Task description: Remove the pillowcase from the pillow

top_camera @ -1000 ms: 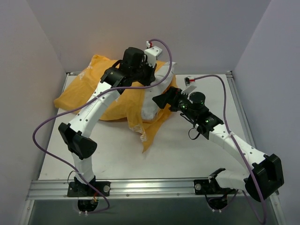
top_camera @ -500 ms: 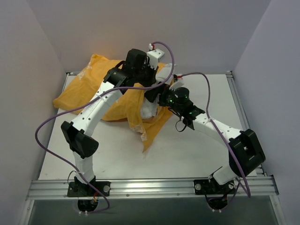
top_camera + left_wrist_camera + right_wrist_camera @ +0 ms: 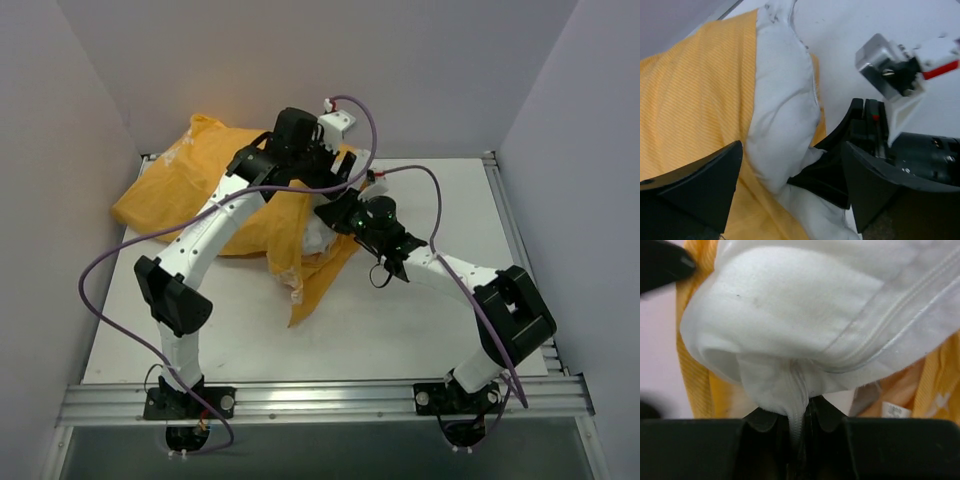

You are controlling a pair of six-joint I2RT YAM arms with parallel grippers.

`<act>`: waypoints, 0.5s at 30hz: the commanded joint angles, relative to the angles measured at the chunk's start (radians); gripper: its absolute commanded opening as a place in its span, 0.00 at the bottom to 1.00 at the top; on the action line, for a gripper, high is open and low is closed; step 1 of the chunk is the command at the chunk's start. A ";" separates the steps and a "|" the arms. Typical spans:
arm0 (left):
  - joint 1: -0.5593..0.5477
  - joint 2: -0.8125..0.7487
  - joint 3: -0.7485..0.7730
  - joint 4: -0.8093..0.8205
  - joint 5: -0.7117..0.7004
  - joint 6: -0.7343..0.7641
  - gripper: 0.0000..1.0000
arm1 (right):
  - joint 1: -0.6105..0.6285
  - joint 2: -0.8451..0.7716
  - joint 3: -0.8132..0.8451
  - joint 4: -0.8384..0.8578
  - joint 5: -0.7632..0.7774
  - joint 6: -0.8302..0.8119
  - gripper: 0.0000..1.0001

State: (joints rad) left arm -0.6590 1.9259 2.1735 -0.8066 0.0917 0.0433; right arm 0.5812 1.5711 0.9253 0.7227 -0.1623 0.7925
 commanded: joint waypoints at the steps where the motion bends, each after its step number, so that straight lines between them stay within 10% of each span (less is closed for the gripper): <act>1: -0.025 -0.016 0.037 -0.027 0.059 0.072 0.94 | -0.009 0.003 -0.046 0.024 -0.019 0.005 0.00; 15: -0.043 -0.160 -0.305 -0.046 -0.139 0.213 0.86 | -0.007 -0.051 -0.178 0.092 -0.043 0.031 0.00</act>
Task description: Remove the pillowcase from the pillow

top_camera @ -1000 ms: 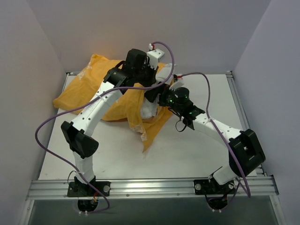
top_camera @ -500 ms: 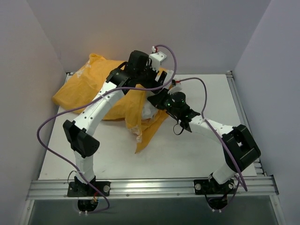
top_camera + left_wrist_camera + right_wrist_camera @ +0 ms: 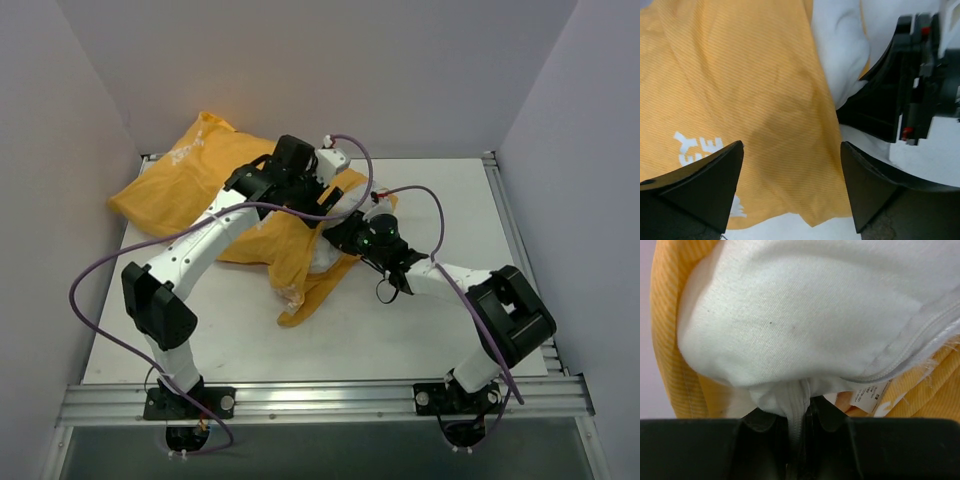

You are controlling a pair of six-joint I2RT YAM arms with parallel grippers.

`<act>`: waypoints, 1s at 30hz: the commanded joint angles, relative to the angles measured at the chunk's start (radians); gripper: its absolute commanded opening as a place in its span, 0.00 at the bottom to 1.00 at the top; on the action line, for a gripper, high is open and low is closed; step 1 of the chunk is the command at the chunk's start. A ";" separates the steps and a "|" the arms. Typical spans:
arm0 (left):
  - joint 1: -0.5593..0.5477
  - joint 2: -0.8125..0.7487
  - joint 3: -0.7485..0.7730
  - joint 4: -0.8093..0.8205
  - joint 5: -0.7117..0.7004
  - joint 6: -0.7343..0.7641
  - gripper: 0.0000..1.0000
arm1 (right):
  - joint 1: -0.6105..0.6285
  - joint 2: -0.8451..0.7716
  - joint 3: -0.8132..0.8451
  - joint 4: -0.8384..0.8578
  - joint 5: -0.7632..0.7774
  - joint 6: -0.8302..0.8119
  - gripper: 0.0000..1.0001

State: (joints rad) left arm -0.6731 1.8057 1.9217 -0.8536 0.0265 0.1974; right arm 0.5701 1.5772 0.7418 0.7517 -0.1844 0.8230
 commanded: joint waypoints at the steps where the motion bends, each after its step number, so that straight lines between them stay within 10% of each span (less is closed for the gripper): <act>1: -0.046 -0.043 -0.091 0.025 -0.089 0.068 0.89 | 0.004 -0.056 0.004 0.066 -0.020 0.001 0.00; 8: -0.068 -0.022 -0.124 0.082 -0.165 0.065 0.86 | 0.007 -0.059 -0.004 0.064 -0.024 0.005 0.00; 13: -0.059 -0.003 -0.128 0.096 -0.189 0.050 0.50 | 0.005 -0.085 0.002 0.037 -0.021 -0.007 0.00; 18: -0.051 -0.020 -0.130 0.083 -0.168 0.039 0.39 | 0.001 -0.118 0.005 -0.011 -0.007 -0.028 0.00; 22: -0.036 -0.016 -0.139 0.119 -0.235 0.037 0.02 | -0.001 -0.131 0.007 -0.017 -0.018 -0.038 0.00; 30: 0.139 0.012 -0.156 0.168 -0.347 0.037 0.02 | -0.081 -0.397 -0.059 -0.175 -0.098 -0.050 0.00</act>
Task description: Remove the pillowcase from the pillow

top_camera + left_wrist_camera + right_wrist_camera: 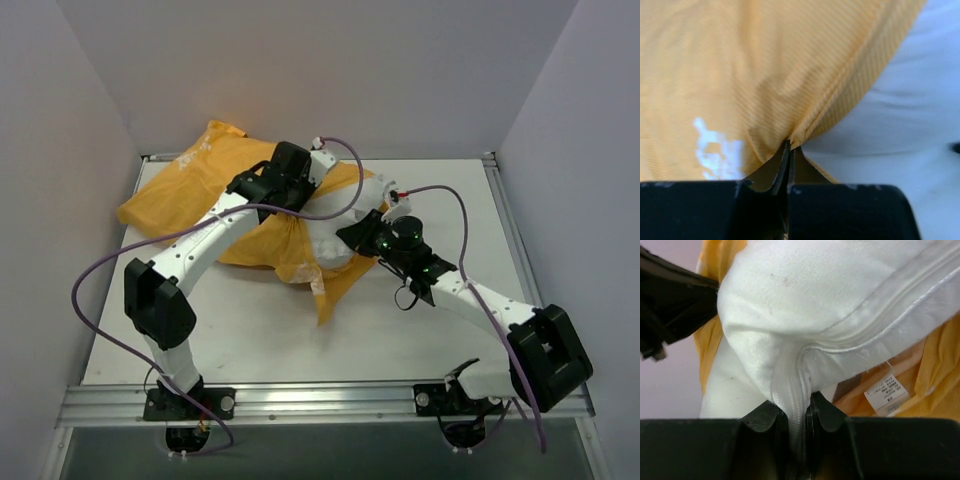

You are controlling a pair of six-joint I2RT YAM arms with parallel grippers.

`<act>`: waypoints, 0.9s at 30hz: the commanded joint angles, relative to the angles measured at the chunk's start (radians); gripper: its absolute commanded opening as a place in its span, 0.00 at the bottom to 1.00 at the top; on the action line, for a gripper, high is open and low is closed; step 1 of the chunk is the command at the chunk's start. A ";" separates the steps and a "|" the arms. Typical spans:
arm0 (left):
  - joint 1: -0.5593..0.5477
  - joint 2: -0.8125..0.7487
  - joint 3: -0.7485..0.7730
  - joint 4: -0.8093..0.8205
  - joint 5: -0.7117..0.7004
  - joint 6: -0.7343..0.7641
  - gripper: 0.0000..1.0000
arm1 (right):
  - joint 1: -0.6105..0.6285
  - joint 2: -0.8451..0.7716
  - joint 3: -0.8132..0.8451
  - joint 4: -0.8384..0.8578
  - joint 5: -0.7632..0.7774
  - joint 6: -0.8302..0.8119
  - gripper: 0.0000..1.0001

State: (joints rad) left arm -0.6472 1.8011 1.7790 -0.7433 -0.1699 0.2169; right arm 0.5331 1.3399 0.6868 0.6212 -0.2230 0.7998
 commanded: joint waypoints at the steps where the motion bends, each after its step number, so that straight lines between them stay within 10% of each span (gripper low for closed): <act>1: 0.125 0.027 -0.019 0.062 -0.154 0.024 0.02 | -0.048 -0.185 -0.006 -0.066 -0.064 -0.036 0.00; 21: 0.258 0.193 -0.130 0.105 -0.013 0.064 0.02 | -0.183 -0.372 0.004 -0.322 -0.171 -0.097 0.00; 27: 0.190 0.014 -0.146 0.075 0.281 0.115 0.81 | -0.148 -0.248 -0.018 -0.178 -0.158 0.001 0.00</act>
State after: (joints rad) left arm -0.4843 1.8702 1.6314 -0.5613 0.0174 0.3019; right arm 0.3740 1.0630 0.6426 0.2863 -0.3614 0.7452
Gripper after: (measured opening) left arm 0.667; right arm 0.119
